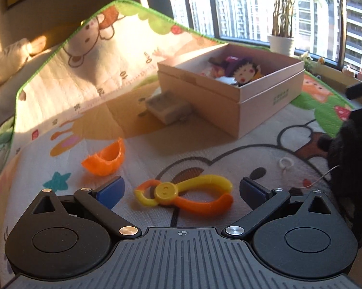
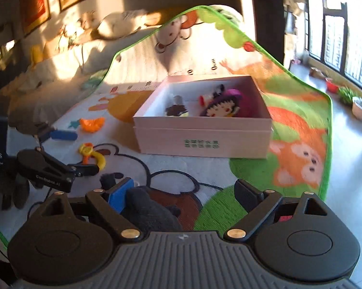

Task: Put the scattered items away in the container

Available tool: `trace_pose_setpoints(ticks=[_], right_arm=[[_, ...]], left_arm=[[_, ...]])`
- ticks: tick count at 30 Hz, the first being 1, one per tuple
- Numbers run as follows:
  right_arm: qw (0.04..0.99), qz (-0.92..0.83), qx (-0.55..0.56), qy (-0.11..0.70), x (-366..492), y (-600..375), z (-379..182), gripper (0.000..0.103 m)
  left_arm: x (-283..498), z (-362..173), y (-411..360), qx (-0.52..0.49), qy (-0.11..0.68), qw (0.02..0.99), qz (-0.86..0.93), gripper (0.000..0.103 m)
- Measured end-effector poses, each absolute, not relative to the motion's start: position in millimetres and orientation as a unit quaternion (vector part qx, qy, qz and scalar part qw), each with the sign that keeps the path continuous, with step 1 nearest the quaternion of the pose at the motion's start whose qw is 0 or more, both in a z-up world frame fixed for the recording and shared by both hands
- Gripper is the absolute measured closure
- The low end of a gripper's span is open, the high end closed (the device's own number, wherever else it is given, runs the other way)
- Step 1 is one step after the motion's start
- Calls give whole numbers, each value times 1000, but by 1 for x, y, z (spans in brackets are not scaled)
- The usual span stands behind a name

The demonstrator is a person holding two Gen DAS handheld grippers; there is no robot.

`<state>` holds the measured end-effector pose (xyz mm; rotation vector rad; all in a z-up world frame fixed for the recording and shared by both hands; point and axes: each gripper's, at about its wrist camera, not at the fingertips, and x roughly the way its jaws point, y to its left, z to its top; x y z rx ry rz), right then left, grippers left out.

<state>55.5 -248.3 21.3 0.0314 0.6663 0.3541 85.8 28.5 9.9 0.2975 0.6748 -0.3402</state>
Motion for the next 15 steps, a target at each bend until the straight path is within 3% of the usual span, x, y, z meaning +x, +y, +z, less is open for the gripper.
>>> trace_pose_setpoints(ticks=[6,15], right_arm=[[930,187,63,310,47,-263,14,6],[925,233,14,298,23,-249,17,2]], left_arm=[[100,5,33,114,353,912,-173,0],[96,2,29,93,353,909,-203,0]])
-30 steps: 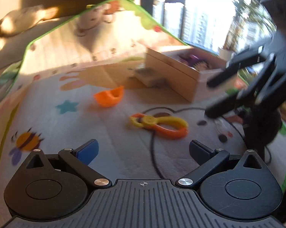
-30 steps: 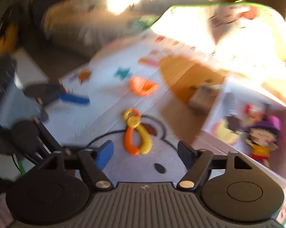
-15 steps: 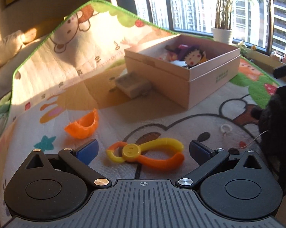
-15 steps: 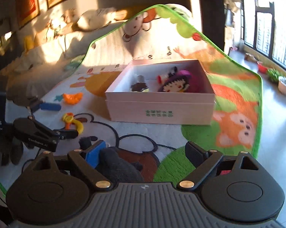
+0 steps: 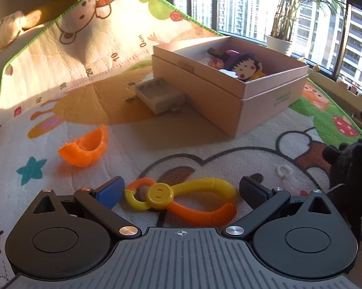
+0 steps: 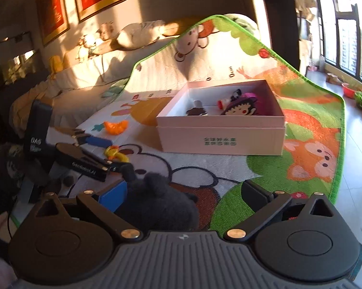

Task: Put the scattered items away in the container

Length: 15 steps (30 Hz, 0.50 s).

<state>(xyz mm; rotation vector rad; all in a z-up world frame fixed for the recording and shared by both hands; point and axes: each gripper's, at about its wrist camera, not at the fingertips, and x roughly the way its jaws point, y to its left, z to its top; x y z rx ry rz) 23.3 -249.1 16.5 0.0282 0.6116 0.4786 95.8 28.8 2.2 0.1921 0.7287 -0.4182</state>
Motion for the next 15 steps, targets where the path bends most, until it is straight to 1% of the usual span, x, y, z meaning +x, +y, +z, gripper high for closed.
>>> trace_pose_setpoints(ticks=[9,15], right_arm=[[919,246,-5,307,16,-238,12,0],[916,249,-5,315,16,-236,9,0]], left_arm=[[84,2,23,120,337,905,-231,0],[90,1,23,109,344,902,-237,0]])
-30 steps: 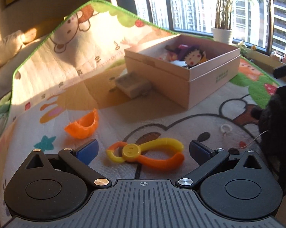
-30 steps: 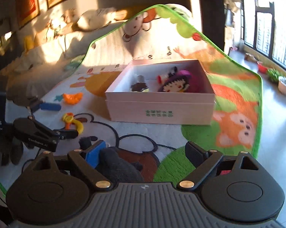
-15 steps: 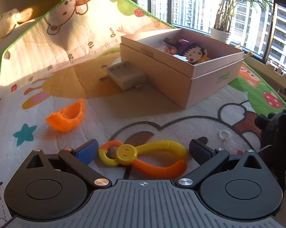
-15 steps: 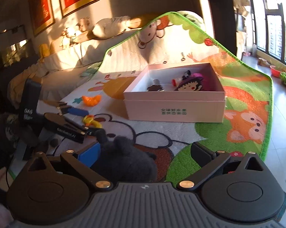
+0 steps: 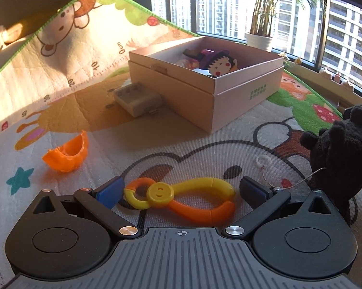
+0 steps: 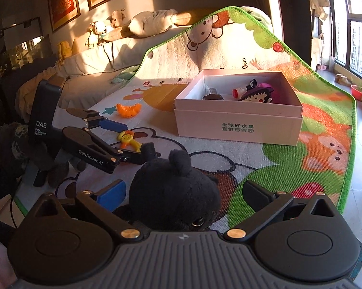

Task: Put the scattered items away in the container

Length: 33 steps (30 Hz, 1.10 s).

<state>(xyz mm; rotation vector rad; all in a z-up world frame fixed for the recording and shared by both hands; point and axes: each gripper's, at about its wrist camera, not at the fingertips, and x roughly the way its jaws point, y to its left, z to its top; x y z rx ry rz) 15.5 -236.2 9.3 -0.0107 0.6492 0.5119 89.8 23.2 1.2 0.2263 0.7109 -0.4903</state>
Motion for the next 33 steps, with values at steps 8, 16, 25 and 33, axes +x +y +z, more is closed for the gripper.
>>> trace_pose_setpoints(ticks=[8,16,25,33], right_arm=[[921,234,-27,310,9,-228,5,0],[927,223,-93,287,6,-202,0,0],[925,204,-98,304,-3,-204,4,20],[935,192,-29,295,-24,-241,38,21]], left_arm=[[78,4,21,99,343,906,-226,4],[37,11,16,103,338,906,-233,4],[3,23,22,86,321,917,-221,4],[-21,44,5,82,274,928,-240,4]])
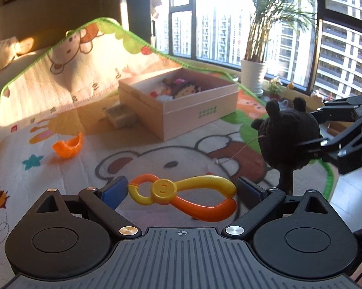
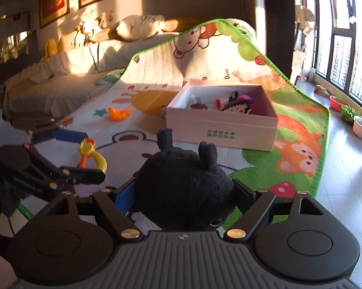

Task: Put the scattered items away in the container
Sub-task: 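Drop the plush from the right tool and clip toy from the left tool into the pink box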

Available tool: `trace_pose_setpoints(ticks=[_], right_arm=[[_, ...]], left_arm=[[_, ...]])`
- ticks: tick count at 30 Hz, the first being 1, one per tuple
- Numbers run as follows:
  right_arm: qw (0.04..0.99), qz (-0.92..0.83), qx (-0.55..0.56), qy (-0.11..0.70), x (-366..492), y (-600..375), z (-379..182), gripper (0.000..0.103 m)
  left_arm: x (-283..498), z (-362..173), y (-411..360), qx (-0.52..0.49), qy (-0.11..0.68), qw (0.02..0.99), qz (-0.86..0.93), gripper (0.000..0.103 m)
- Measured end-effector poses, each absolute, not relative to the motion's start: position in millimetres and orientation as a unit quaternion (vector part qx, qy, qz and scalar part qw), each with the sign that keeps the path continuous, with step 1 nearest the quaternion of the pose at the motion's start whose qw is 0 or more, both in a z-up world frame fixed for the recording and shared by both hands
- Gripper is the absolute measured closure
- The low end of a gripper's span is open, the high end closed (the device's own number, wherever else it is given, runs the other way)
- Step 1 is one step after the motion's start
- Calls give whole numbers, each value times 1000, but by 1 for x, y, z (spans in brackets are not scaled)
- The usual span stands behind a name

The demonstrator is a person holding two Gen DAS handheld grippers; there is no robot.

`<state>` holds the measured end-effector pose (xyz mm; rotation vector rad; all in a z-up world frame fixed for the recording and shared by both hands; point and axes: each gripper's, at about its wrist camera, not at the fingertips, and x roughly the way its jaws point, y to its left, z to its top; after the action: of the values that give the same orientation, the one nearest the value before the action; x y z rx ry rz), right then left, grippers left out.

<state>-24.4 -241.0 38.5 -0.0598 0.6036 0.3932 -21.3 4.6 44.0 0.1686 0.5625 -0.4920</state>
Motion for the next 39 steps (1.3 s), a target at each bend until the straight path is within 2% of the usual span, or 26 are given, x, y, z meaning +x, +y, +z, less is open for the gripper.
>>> trace_pose_setpoints(ticks=[6,12,17,20,22,25,34,39], right_arm=[[942,183,3,283,-28,-273,75,21],[957,168,25,234,1,-296,118,21],[963,172,58,200,70,-297,141,20],[956,180,92,213,128,-289,141,20],[949,186,115,225,169,-281,135,17],[933,192,154,264,216,-273,117,15],[931,157,169,282,226,-275,88,13],[937,146,118,294,214,-257,81,13]], left_arm=[[-13,71,-18,107,227,934,-253,4],[32,89,-45,134,186,936,-266,4],[91,91,-65,124,174,940,-267,4],[132,86,-76,113,176,943,-260,4],[158,80,-80,113,182,945,-248,4],[184,68,-74,103,217,938,-250,4],[136,47,-17,70,254,933,-247,0],[109,36,22,59,262,944,-192,0]])
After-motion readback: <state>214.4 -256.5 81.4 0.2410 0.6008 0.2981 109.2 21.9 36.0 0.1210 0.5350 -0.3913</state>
